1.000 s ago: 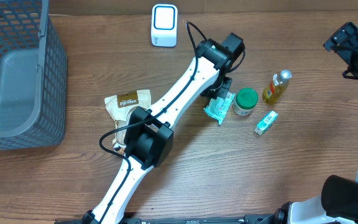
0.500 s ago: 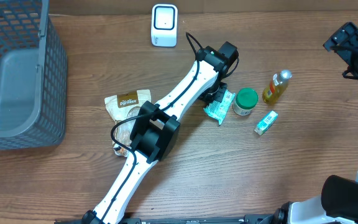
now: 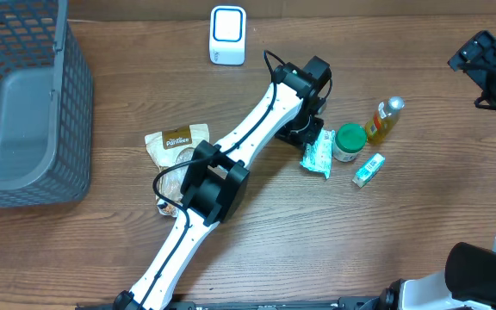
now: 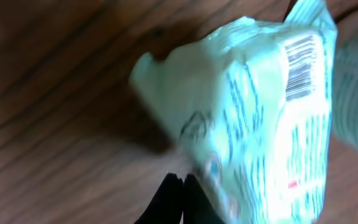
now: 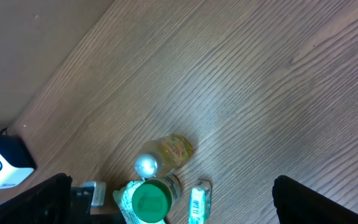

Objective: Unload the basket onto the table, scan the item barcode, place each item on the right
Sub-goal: 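Open the left gripper and move it back over the snack bag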

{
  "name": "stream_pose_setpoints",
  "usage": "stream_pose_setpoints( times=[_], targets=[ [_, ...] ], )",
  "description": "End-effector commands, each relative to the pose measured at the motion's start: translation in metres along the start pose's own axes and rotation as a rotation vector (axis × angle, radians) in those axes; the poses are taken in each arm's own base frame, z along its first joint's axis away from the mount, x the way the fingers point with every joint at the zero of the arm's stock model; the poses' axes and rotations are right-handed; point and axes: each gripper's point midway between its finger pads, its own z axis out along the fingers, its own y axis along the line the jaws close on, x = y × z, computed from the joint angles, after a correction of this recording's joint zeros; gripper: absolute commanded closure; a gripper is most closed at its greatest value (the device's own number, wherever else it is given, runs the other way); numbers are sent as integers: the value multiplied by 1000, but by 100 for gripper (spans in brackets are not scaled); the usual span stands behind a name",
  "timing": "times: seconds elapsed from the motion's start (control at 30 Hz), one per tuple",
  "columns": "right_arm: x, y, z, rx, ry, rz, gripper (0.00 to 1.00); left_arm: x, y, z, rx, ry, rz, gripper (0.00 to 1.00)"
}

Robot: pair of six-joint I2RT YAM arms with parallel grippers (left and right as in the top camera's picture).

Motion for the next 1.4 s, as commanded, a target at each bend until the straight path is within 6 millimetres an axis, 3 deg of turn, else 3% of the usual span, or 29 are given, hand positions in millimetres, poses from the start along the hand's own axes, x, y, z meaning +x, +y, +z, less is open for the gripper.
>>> stream_pose_setpoints(
  times=[0.0, 0.03, 0.07, 0.17, 0.23, 0.37, 0.47, 0.63, 0.77, 1.0, 1.13, 1.27, 1.37],
  targets=[
    [0, 0, 0, -4, 1, -3, 0, -24, 19, -62, -89, -147, -14, 95],
    [0, 0, 0, -4, 1, -3, 0, -28, 25, -82, -111, -188, -25, 95],
    [0, 0, 0, -4, 1, -3, 0, -30, 35, -121, -133, -256, -58, 96],
    [0, 0, 0, -4, 1, -3, 0, -19, 57, -181, -157, -336, -140, 95],
    [0, 0, 0, -4, 1, -3, 0, -7, 77, -211, -184, -364, -206, 95],
    [0, 0, 0, -4, 1, -3, 0, 12, 117, -244, -209, -383, -317, 87],
    [0, 0, 0, -4, 1, -3, 0, 16, 134, -250, -166, -384, -371, 91],
    [0, 0, 0, -4, 1, -3, 0, 25, 155, -243, -141, -335, -425, 92],
    [0, 0, 0, -4, 1, -3, 0, 46, 166, -246, -173, -288, -437, 93],
    [0, 0, 0, -4, 1, -3, 0, 122, 183, -263, -339, -209, -552, 95],
    [0, 0, 0, -4, 1, -3, 0, 165, 183, -254, -386, -133, -616, 95],
    [0, 0, 0, -4, 1, -3, 0, 204, 209, -246, -584, -79, -742, 95],
    [0, 0, 0, -4, 1, -3, 0, 220, 219, -228, -642, -22, -790, 95]
  ],
)
